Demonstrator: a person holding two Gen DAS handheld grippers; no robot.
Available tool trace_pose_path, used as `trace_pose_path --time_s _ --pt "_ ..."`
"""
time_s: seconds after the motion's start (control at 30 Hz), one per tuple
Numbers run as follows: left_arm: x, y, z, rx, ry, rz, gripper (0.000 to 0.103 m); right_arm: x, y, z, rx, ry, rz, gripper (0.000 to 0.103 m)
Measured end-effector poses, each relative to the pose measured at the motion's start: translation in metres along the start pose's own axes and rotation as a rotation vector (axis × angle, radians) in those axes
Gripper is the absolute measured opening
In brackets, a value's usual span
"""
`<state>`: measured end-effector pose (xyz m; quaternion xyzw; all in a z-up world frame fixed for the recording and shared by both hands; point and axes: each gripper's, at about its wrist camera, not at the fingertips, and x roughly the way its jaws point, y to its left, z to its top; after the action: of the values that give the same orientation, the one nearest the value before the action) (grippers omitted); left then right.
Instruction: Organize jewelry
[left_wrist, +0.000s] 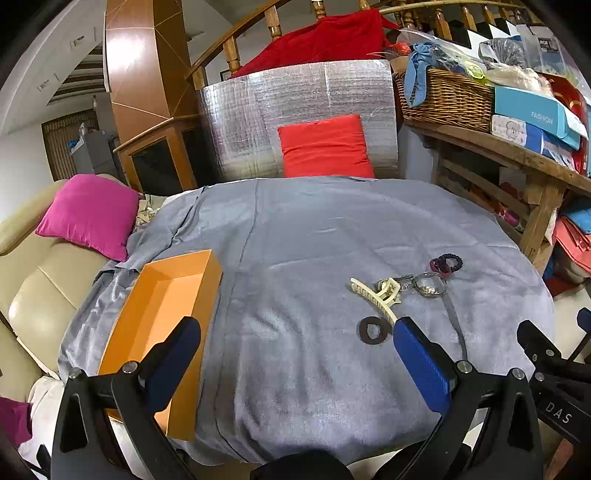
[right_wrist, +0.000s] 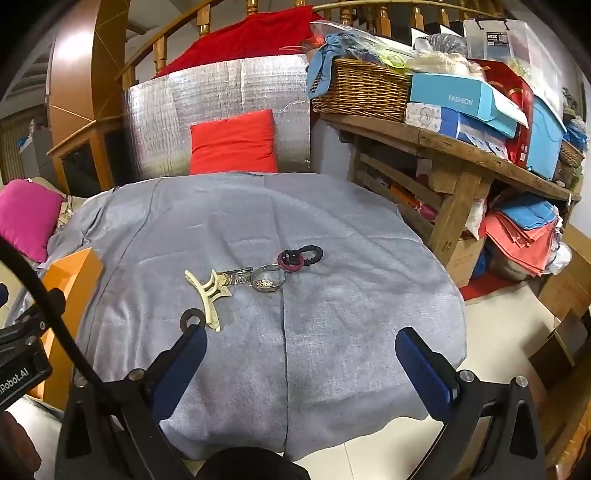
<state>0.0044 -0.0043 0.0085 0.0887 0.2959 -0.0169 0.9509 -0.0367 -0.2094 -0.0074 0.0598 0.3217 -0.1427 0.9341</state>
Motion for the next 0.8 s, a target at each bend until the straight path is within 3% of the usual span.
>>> trace_pose_path --time_s 0.8 --pt "0.014 0.005 -0.001 -0.025 0.009 -0.024 0.103 0.016 0.013 0.0 -0.014 0.038 0.003 0.103"
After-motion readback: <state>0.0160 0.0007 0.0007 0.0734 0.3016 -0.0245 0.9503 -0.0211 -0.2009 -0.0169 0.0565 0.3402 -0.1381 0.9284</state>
